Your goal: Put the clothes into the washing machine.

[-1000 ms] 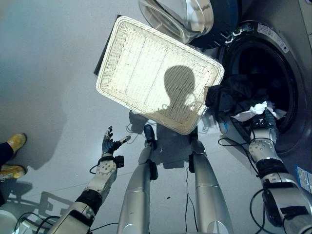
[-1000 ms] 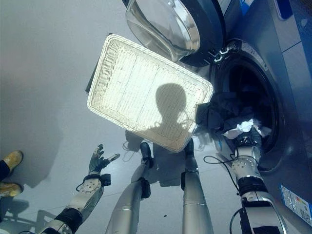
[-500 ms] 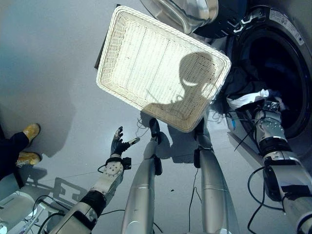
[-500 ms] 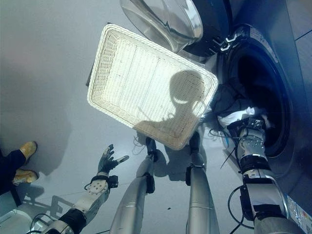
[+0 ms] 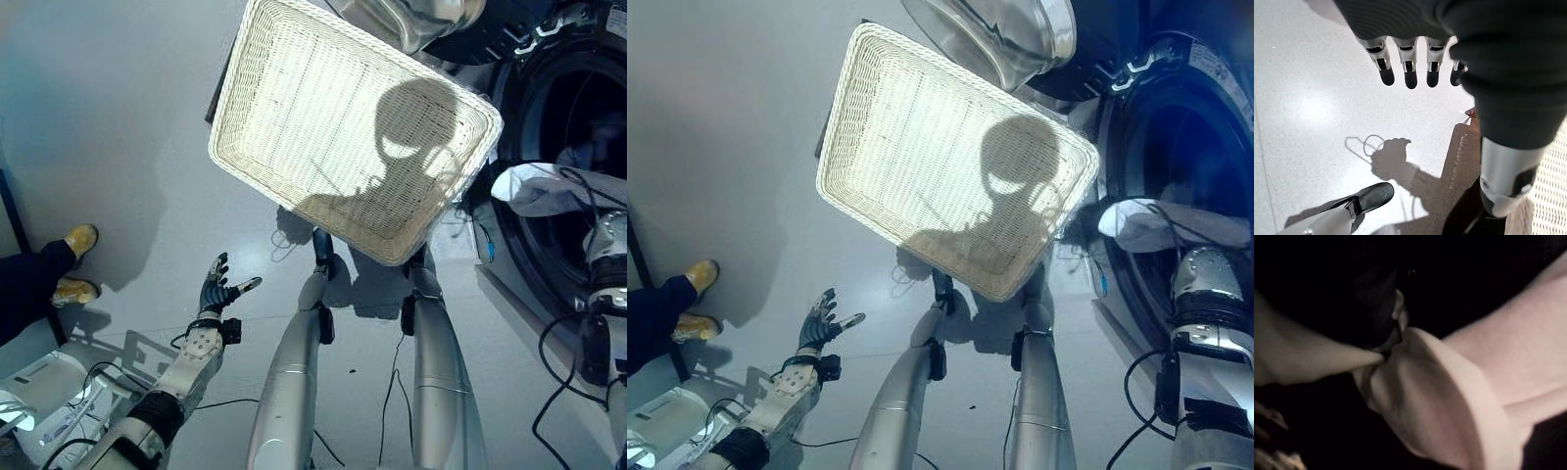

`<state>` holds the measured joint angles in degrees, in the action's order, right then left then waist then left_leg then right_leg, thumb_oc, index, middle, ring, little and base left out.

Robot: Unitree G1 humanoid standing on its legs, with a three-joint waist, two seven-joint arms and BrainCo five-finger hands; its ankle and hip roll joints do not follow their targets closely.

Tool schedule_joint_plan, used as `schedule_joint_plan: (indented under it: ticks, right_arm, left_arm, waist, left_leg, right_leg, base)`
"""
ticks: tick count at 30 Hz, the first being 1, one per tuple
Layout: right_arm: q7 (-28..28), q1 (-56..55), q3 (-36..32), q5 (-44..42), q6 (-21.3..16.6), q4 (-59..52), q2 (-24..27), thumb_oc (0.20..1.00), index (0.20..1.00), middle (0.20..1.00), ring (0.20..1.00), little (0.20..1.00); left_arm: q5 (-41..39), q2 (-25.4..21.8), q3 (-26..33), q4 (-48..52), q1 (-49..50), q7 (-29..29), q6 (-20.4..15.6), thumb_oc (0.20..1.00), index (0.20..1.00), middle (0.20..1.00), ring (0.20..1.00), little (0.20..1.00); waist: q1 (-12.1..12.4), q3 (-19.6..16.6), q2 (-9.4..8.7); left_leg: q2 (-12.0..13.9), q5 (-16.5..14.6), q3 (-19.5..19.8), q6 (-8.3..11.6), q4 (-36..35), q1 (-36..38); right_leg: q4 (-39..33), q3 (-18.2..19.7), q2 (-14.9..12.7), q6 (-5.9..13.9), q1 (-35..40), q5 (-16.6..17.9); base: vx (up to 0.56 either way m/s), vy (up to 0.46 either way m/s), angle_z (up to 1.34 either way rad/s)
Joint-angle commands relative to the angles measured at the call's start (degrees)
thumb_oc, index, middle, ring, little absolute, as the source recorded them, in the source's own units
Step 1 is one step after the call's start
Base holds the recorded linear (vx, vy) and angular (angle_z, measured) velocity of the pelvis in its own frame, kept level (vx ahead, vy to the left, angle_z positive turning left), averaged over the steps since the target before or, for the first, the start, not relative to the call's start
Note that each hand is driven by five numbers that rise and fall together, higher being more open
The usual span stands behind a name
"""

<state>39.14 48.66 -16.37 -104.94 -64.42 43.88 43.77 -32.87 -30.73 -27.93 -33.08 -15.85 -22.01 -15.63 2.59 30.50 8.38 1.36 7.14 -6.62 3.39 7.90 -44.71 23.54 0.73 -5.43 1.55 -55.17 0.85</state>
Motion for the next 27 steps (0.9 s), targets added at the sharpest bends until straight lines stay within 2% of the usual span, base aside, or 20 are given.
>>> schedule_joint_plan:
  ticks: [1, 2, 3, 4, 5, 6, 7, 8, 9, 10, 11, 13, 15, 16, 17, 20, 22, 24, 25, 27]
  right_arm:
    - [-1.14, -11.05, -11.18, -8.06, -10.14, -1.15, 18.21, 0.42, 0.42, 0.42, 0.42, 0.42]
    - [-1.14, -11.05, -11.18, -8.06, -10.14, -1.15, 18.21, 0.42, 0.42, 0.42, 0.42, 0.42]
    - [-0.21, -11.09, -11.27, -8.06, -7.65, -0.1, 17.06, 0.805, 0.805, 0.805, 0.805, 0.805]
    - [-1.63, -7.77, -8.98, -8.06, 4.61, 2.26, 14.05, 1.0, 1.0, 1.0, 1.0, 1.0]
    - [-1.77, -7.16, -8.18, -8.06, 9.75, 3.37, 12.86, 1.0, 1.0, 1.0, 1.0, 1.0]
    - [-2.68, -6.24, -6.92, -8.06, 16.44, 4.25, 11.35, 1.0, 1.0, 1.0, 1.0, 1.0]
    - [-3.5, -5.88, -6.48, -8.06, 19.05, 4.33, 10.73, 1.0, 1.0, 1.0, 1.0, 1.0]
    - [-9.06, -4.19, -4.85, -8.06, 34.69, 5.68, 6.73, 1.0, 1.0, 1.0, 1.0, 1.0]
    - [-17.03, -3.51, -0.99, -8.06, 48.25, 7.66, 3.69, 1.0, 1.0, 1.0, 1.0, 1.0]
    - [-18.26, -3.3, -0.6, -8.06, 50.18, 8.49, 3.53, 1.0, 1.0, 1.0, 1.0, 1.0]
    - [-20.55, -2.69, 1.42, -8.06, 54.56, 7.95, 2.29, 1.0, 1.0, 1.0, 1.0, 1.0]
    - [-27.07, -3.3, 4.82, -8.06, 60.1, 7.08, -0.82, 1.0, 1.0, 1.0, 1.0, 1.0]
    - [-31.32, -3.57, 6.69, -8.06, 61.08, 5.84, -3.08, 1.0, 1.0, 1.0, 1.0, 1.0]
    - [-31.52, -3.65, 6.79, -8.06, 61.17, 5.73, -3.21, 1.0, 1.0, 1.0, 1.0, 1.0]
    - [-33.43, -3.7, 7.83, -8.06, 59.22, 4.73, -4.11, 1.0, 1.0, 1.0, 1.0, 1.0]
    - [-34.0, -3.77, 8.06, -8.06, 55.97, 4.38, -4.31, 1.0, 1.0, 1.0, 1.0, 1.0]
    - [-33.66, -3.62, 7.94, -8.06, 48.03, 3.52, -4.46, 1.0, 1.0, 1.0, 1.0, 1.0]
    - [-33.77, -3.36, 7.24, -8.06, 42.43, 2.51, -4.79, 1.0, 1.0, 1.0, 1.0, 1.0]
    - [-34.91, -3.38, 7.05, -8.02, 37.46, 1.69, -4.97, 1.0, 1.0, 1.0, 1.0, 1.0]
    - [-32.82, -3.64, 6.27, -1.9, 30.64, -0.14, -5.89, 1.0, 1.0, 1.0, 1.0, 1.0]
  left_arm:
    - [-1.87, 2.19, 2.6, -2.55, 4.84, 1.06, -0.92, 1.0, 1.0, 1.0, 1.0, 1.0]
    - [-1.87, 2.19, 2.6, -2.55, 4.84, 1.06, -0.92, 1.0, 1.0, 1.0, 1.0, 1.0]
    - [-1.8, 2.41, 2.12, -2.89, 4.07, 1.01, -0.45, 1.0, 1.0, 1.0, 1.0, 1.0]
    - [-2.09, 3.31, 0.23, -2.23, 2.68, 0.97, 0.41, 1.0, 1.0, 1.0, 1.0, 1.0]
    - [-2.3, 3.32, -0.1, -1.93, 2.23, 1.08, 0.99, 1.0, 1.0, 1.0, 1.0, 1.0]
    - [-2.63, 3.28, -0.43, -1.44, 1.83, 1.22, 1.61, 1.0, 1.0, 1.0, 1.0, 1.0]
    - [-2.76, 3.29, -0.46, -1.25, 1.76, 1.26, 1.74, 1.0, 1.0, 1.0, 1.0, 1.0]
    - [-1.82, 4.09, -1.23, -1.08, 1.36, 1.18, 1.72, 1.0, 1.0, 1.0, 1.0, 1.0]
    - [-1.88, 3.76, -1.85, -0.78, 0.53, 1.28, 1.78, 1.0, 1.0, 1.0, 1.0, 1.0]
    - [-1.9, 3.71, -1.71, -0.75, 0.58, 1.3, 1.84, 1.0, 1.0, 1.0, 1.0, 1.0]
    - [-2.01, 3.54, -1.96, -0.74, 0.41, 1.21, 1.69, 1.0, 1.0, 1.0, 1.0, 1.0]
    - [-1.86, 3.47, -1.58, -1.07, 0.42, 1.26, 1.52, 1.0, 1.0, 1.0, 1.0, 1.0]
    - [-1.52, 3.8, -1.49, -1.59, 0.44, 1.2, 1.25, 1.0, 1.0, 1.0, 1.0, 1.0]
    - [-1.45, 3.85, -1.48, -1.65, 0.49, 1.17, 1.18, 1.0, 1.0, 1.0, 1.0, 1.0]
    - [-1.15, 4.48, -1.61, -1.62, 0.82, 0.82, 0.71, 1.0, 1.0, 1.0, 1.0, 1.0]
    - [-0.58, 5.04, -1.91, -1.75, 1.18, 0.38, 0.08, 1.0, 1.0, 1.0, 1.0, 1.0]
    - [-0.26, 6.1, -2.54, -1.63, 1.81, -0.44, -0.76, 1.0, 1.0, 1.0, 1.0, 1.0]
    - [-0.19, 6.69, -3.19, -1.4, 2.09, -1.06, -1.17, 1.0, 1.0, 1.0, 1.0, 1.0]
    - [-0.15, 7.01, -3.49, -1.15, 2.21, -1.26, -1.3, 1.0, 1.0, 1.0, 1.0, 1.0]
    - [-0.22, 7.55, -3.99, -1.03, 2.13, -1.61, -1.42, 1.0, 1.0, 1.0, 1.0, 1.0]
  waist:
    - [-7.55, -0.71, 2.53]
    - [-7.55, -0.71, 2.53]
    - [-7.42, -0.71, 2.72]
    - [-6.21, -0.71, 4.21]
    - [-5.85, -0.71, 4.63]
    - [-5.45, -0.71, 5.14]
    - [-5.39, -0.71, 5.31]
    - [-4.6, -0.71, 6.13]
    - [-3.75, -0.71, 6.71]
    - [-3.86, -0.71, 6.69]
    - [-3.6, -0.71, 6.9]
    - [-3.38, -0.71, 6.96]
    - [-3.23, -0.71, 6.85]
    - [-3.25, -0.71, 6.83]
    - [-3.15, -0.71, 6.8]
    - [-3.18, -0.71, 6.77]
    - [-3.3, -0.71, 6.73]
    - [-3.44, -0.71, 6.71]
    - [-3.45, -0.71, 6.74]
    - [-3.64, -0.71, 6.69]
  left_leg:
    - [-3.07, -4.41, -0.22, 0.21, 6.71, -0.2]
    - [-3.07, -4.41, -0.22, 0.21, 6.71, -0.2]
    - [-3.1, -4.29, -0.26, 0.27, 6.68, -0.04]
    - [-3.72, -4.1, -0.07, 0.39, 6.67, 0.64]
    - [-3.81, -4.08, -0.15, 0.44, 6.71, 0.79]
    - [-3.96, -4.05, -0.17, 0.45, 6.82, 0.8]
    - [-4.01, -4.05, -0.17, 0.44, 6.89, 0.73]
    - [-4.41, -4.21, 0.05, 0.26, 7.04, 0.61]
    - [-4.65, -4.05, 0.06, 0.06, 6.7, 0.44]
    - [-4.67, -4.03, 0.08, 0.04, 6.65, 0.42]
    - [-4.69, -3.9, 0.04, -0.07, 6.41, 0.26]
    - [-4.74, -3.66, 0.0, -0.27, 5.95, -0.07]
    - [-4.68, -3.38, -0.03, -0.39, 5.43, -0.37]
    - [-4.68, -3.32, -0.03, -0.39, 5.33, -0.35]
    - [-4.57, -2.9, -0.21, -0.48, 4.41, -0.42]
    - [-4.55, -2.55, -0.25, -0.52, 3.49, -0.34]
    - [-4.53, -2.15, -0.35, -0.55, 2.5, -0.2]
    - [-4.66, -1.91, -0.34, -0.59, 1.77, 0.03]
    - [-4.73, -1.69, -0.38, -0.62, 1.3, 0.21]
    - [-4.86, -1.62, -0.36, -0.58, 0.98, 0.44]
  right_leg:
    - [3.58, -4.92, 5.46, -0.06, 4.06, -5.45]
    - [3.58, -4.92, 5.46, -0.06, 4.06, -5.45]
    - [3.52, -4.81, 5.37, -0.06, 4.26, -5.44]
    - [3.52, -4.97, 4.59, 0.01, 5.06, -5.72]
    - [3.54, -5.18, 4.25, 0.06, 5.3, -5.83]
    - [3.55, -5.44, 3.85, 0.09, 5.44, -5.94]
    - [3.56, -5.51, 3.74, 0.09, 5.42, -5.96]
    - [3.72, -6.11, 3.07, 0.1, 5.42, -6.22]
    - [3.44, -6.64, 2.79, -0.01, 5.26, -6.11]
    - [3.39, -6.7, 2.77, -0.04, 5.26, -6.09]
    - [3.25, -6.81, 2.79, -0.14, 5.02, -6.04]
    - [3.03, -7.16, 2.81, -0.18, 4.52, -5.82]
    - [2.9, -7.27, 3.0, -0.19, 4.11, -5.65]
    - [2.85, -7.27, 3.02, -0.2, 4.12, -5.63]
    - [2.4, -7.21, 3.32, -0.18, 3.97, -5.38]
    - [1.91, -7.11, 3.63, -0.11, 3.97, -5.18]
    - [1.13, -6.77, 4.05, -0.02, 4.04, -4.77]
    - [0.28, -6.54, 4.35, 0.05, 4.3, -4.36]
    - [-0.28, -6.47, 4.47, 0.13, 4.47, -4.02]
    - [-0.7, -6.33, 4.48, 0.31, 4.68, -3.76]
  base:
    - [0.0, 0.0, -0.04]
    - [0.0, 0.0, 0.0]
    - [0.0, 0.036, -0.02]
    - [0.0, 0.037, -0.01]
    - [0.0, 0.041, 0.03]
    - [0.0, 0.008, 0.04]
    - [0.0, 0.0, 0.0]
    - [-0.01, -0.031, 0.01]
    - [-0.01, -0.036, 0.06]
    - [-0.02, -0.029, 0.15]
    - [-0.01, -0.017, 0.25]
    - [-0.02, -0.026, 0.19]
    - [-0.01, -0.011, 0.02]
    - [0.0, 0.0, 0.0]
    - [0.0, 0.0, 0.0]
    - [-0.02, 0.026, -0.05]
    - [-0.02, 0.047, -0.02]
    - [-0.03, 0.059, -0.01]
    - [-0.03, 0.072, 0.0]
    - [-0.02, 0.08, 0.0]
